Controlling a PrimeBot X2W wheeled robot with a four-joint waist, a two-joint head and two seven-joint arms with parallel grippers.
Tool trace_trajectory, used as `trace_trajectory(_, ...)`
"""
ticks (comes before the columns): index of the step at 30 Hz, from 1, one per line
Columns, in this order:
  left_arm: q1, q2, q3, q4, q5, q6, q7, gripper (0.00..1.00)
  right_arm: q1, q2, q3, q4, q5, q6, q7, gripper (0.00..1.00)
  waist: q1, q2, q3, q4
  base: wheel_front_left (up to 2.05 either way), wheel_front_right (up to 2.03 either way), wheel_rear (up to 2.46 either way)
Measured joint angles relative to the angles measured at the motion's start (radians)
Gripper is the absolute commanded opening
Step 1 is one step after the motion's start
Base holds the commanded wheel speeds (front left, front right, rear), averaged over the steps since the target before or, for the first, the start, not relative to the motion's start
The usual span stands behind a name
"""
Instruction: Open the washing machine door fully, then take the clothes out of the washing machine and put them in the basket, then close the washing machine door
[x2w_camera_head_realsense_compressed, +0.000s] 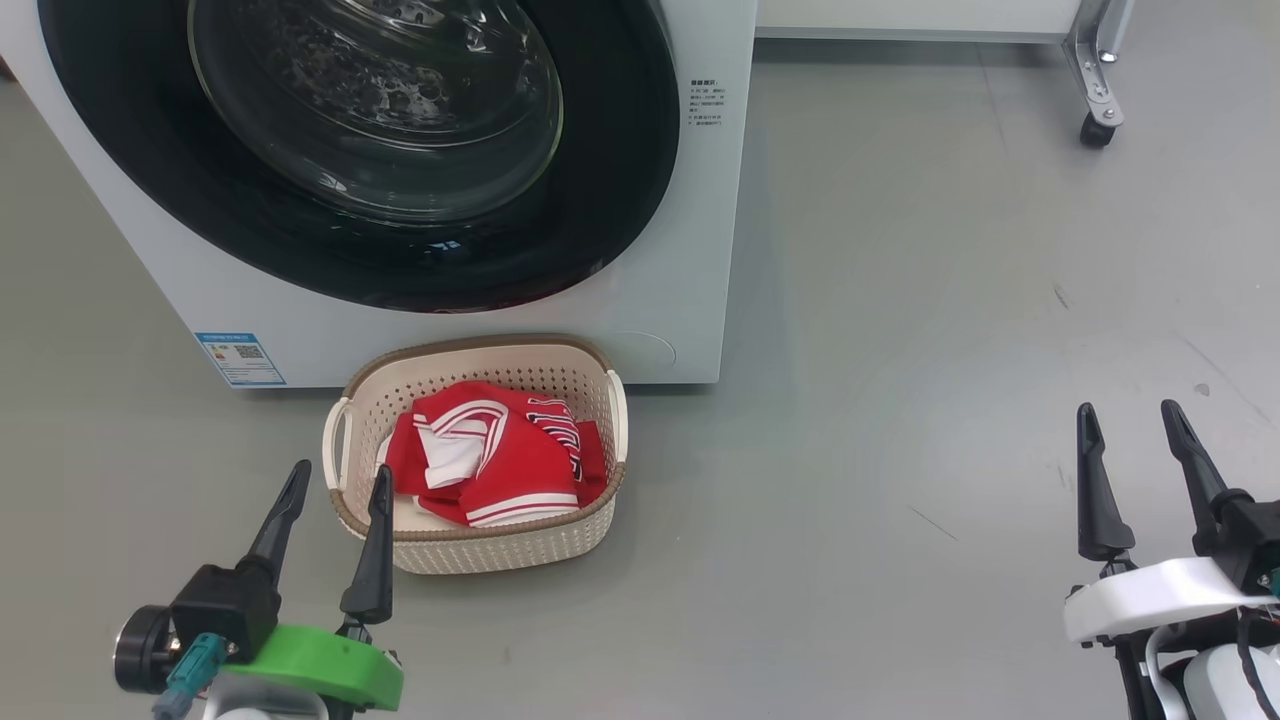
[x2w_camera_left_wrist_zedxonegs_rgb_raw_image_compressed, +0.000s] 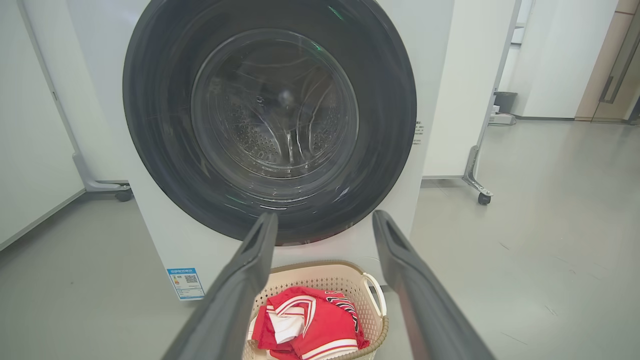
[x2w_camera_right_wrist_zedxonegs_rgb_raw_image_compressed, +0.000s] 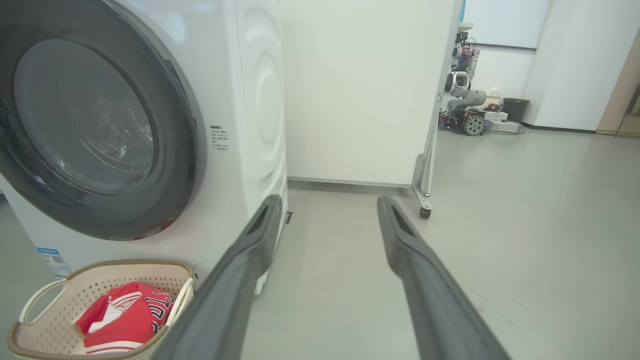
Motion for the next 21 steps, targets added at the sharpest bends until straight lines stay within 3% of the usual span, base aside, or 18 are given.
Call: trace_trajectory(21,0.010,-0.004,-0.006,0.001,-0.052,-0.013,0.000,1.00,0.030,0.017,-0.023,-0.020,-0.021,0.009,0.000,1.00,0.0000,0.0000,0.001,0.004,0.00,0.00,0.00)
